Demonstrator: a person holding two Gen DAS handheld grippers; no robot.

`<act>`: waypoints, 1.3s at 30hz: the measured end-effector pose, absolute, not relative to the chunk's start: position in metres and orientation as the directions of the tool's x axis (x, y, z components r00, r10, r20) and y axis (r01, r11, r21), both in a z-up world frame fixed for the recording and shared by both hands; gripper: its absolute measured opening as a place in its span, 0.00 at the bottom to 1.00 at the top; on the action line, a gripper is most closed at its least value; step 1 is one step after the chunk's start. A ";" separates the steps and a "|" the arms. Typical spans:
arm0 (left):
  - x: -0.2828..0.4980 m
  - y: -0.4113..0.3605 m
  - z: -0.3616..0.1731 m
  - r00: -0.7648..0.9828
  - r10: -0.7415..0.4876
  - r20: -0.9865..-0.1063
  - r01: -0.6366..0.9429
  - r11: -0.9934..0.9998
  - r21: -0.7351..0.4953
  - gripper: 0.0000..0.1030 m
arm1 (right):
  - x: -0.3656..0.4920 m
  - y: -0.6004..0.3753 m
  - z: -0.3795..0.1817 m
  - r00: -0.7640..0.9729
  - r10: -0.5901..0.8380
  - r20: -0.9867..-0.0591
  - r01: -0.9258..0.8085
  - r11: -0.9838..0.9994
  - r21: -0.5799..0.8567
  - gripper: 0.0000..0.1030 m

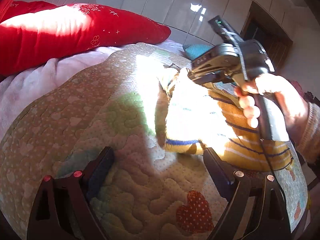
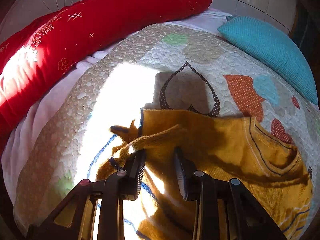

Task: Fold small clothes

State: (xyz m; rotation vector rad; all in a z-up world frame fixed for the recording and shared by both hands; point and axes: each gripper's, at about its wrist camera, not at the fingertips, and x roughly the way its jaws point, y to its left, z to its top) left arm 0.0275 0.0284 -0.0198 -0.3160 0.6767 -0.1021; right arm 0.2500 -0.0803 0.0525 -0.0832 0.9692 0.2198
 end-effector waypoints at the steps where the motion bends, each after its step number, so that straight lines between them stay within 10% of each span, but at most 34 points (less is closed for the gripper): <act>1: 0.027 0.029 -0.020 0.778 -0.201 -0.596 -0.006 0.945 -0.327 0.87 | 0.260 -0.072 0.047 0.532 0.124 -0.838 -0.218 0.976 0.006 0.32; 9: 0.023 0.031 -0.018 0.772 -0.205 -0.602 -0.009 0.943 -0.333 0.87 | 0.270 -0.059 0.057 0.524 0.033 -0.851 -0.216 0.972 -0.095 0.34; 13: 0.021 0.034 -0.019 0.768 -0.203 -0.607 -0.017 0.942 -0.336 0.87 | 0.239 -0.067 0.090 0.578 0.076 -0.812 -0.199 0.979 -0.051 0.58; 30: 0.013 0.008 -0.020 0.748 -0.044 -0.663 -0.079 0.985 -0.154 0.87 | -0.025 -0.244 0.079 0.639 0.112 -0.761 -0.015 0.991 0.134 0.63; 39: -0.059 -0.083 0.156 0.758 -0.203 -0.620 0.190 0.978 -0.088 0.87 | -0.118 -0.334 0.047 0.678 0.170 -0.716 0.175 0.908 0.381 0.67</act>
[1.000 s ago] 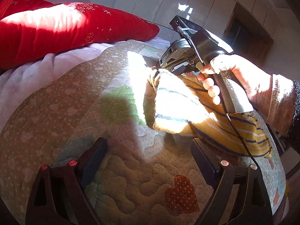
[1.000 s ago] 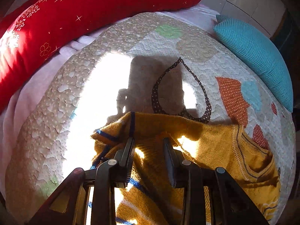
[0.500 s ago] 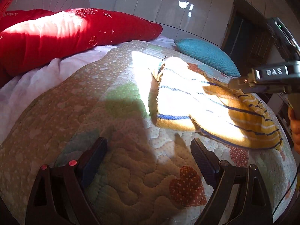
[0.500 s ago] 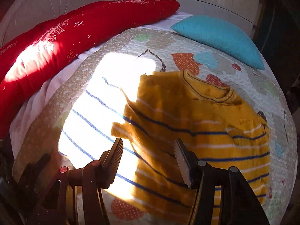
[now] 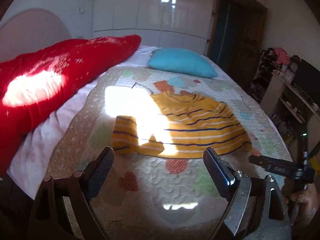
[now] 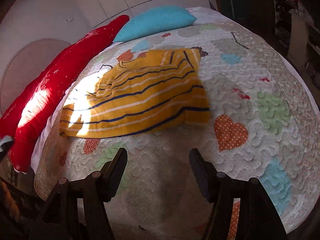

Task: Fold small clothes

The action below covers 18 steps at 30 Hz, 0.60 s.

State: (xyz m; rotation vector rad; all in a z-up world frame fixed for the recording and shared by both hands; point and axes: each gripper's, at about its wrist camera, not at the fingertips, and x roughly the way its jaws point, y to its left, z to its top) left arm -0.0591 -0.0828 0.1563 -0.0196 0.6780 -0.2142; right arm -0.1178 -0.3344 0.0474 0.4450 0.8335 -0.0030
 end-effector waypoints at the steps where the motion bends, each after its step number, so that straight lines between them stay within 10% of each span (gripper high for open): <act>1: -0.072 -0.098 0.182 0.759 -0.246 -0.603 0.253 0.965 -0.075 0.88 | -0.122 -0.340 0.044 0.677 0.172 -0.716 0.187 0.900 0.393 0.67; 9: -0.167 -0.205 0.324 0.585 -0.544 -0.602 0.686 0.727 0.010 0.94 | -0.144 -0.362 0.033 0.677 0.160 -0.719 0.266 0.857 0.441 0.68; 18: -0.187 -0.224 0.325 0.542 -0.501 -0.675 0.721 0.689 0.067 0.94 | -0.138 -0.365 0.019 0.653 0.170 -0.738 0.288 0.846 0.449 0.68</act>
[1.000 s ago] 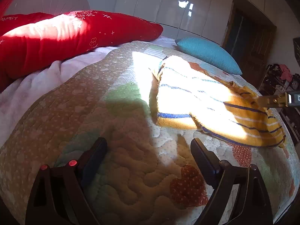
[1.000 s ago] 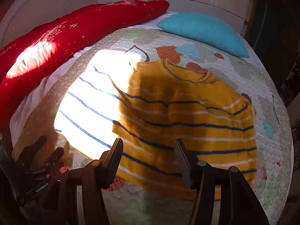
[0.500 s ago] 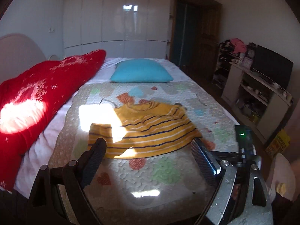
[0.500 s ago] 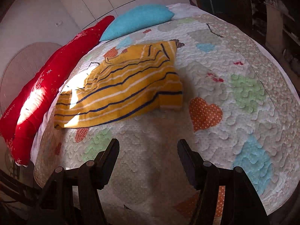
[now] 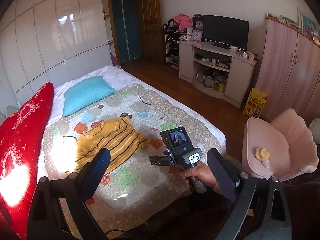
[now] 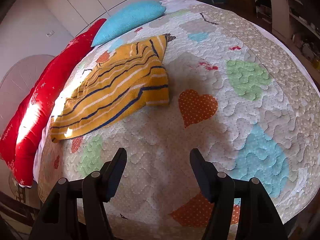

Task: Fold small clothes

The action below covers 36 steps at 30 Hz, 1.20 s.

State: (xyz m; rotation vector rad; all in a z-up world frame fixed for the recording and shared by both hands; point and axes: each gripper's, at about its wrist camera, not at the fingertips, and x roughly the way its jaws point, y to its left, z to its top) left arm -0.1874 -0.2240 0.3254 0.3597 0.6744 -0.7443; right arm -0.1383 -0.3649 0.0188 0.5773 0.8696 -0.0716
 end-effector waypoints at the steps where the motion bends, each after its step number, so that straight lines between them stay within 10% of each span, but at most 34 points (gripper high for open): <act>1: -0.186 -0.221 0.325 0.545 -0.498 -0.675 0.714 0.697 0.063 0.94 | -0.137 -0.365 0.018 0.652 0.173 -0.738 0.287 0.845 0.452 0.68; 11: -0.142 -0.162 0.309 0.605 -0.415 -0.680 0.546 0.837 -0.025 0.94 | -0.143 -0.363 0.029 0.702 0.191 -0.686 0.250 0.836 0.488 0.69; 22: 0.000 0.009 0.161 0.659 -0.115 -0.743 -0.008 0.987 -0.160 0.94 | -0.176 -0.390 0.008 0.712 0.158 -0.684 0.285 0.825 0.488 0.71; 36: 0.143 0.039 -0.002 0.483 -0.342 -0.806 -0.100 0.893 -0.438 0.94 | -0.139 -0.372 0.011 0.728 0.228 -0.647 0.205 0.828 0.522 0.71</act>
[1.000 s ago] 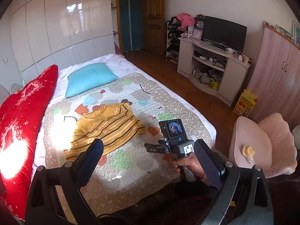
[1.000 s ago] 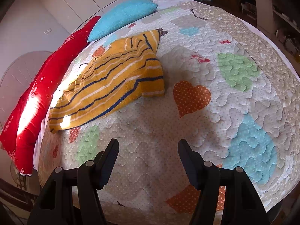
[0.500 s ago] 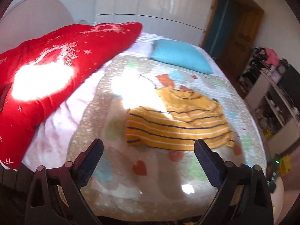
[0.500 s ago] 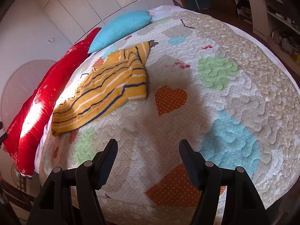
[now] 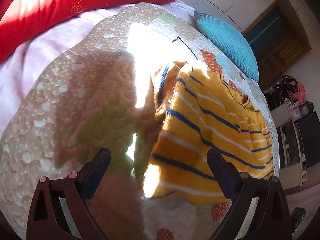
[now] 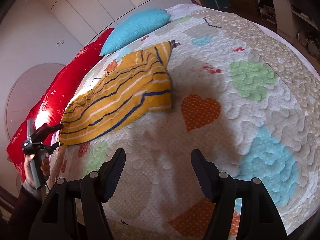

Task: Fold small clothes

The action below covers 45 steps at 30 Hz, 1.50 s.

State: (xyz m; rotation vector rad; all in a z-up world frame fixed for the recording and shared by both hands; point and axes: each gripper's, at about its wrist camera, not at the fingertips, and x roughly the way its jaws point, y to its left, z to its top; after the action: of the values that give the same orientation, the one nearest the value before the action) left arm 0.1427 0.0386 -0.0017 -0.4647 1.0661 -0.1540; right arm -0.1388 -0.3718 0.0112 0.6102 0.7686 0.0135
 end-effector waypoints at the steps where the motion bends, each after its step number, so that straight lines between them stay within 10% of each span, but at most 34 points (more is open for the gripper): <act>1: 0.152 0.037 -0.006 0.479 -0.352 -0.804 -0.096 0.889 -0.447 0.94 | -0.133 -0.366 0.013 0.726 0.243 -0.643 0.181 0.835 0.520 0.71; 10: 0.197 0.016 -0.012 0.451 -0.393 -0.801 -0.041 0.888 -0.459 0.94 | -0.043 -0.295 0.049 0.742 0.349 -0.573 -0.075 0.892 0.446 0.66; 12: 0.202 0.011 -0.011 0.441 -0.372 -0.817 -0.032 0.903 -0.428 0.64 | -0.013 -0.283 0.052 0.736 0.375 -0.563 -0.109 0.887 0.449 0.49; 13: 0.205 0.010 -0.012 0.417 -0.402 -0.815 -0.017 0.893 -0.449 0.28 | 0.003 -0.278 0.051 0.726 0.390 -0.567 -0.118 0.882 0.456 0.38; 17: 0.203 0.010 -0.004 0.421 -0.403 -0.812 -0.023 0.891 -0.454 0.22 | 0.059 -0.263 0.035 0.689 0.386 -0.613 -0.115 0.894 0.433 0.32; 33: 0.172 -0.134 0.093 0.474 -0.439 -0.763 0.183 0.897 -0.403 0.16 | -0.046 -0.392 0.019 0.808 0.322 -0.494 0.094 0.756 0.647 0.38; 45: 0.154 -0.322 0.035 0.338 -0.403 -0.850 0.379 0.886 -0.269 0.31 | -0.114 -0.475 -0.011 0.845 0.212 -0.490 0.248 0.657 0.712 0.43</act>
State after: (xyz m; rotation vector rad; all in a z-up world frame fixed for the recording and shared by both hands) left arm 0.1535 -0.3216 0.0351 -0.0250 1.1150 -0.5092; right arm -0.1135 -0.4746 -0.0114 0.8674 0.5821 -0.0216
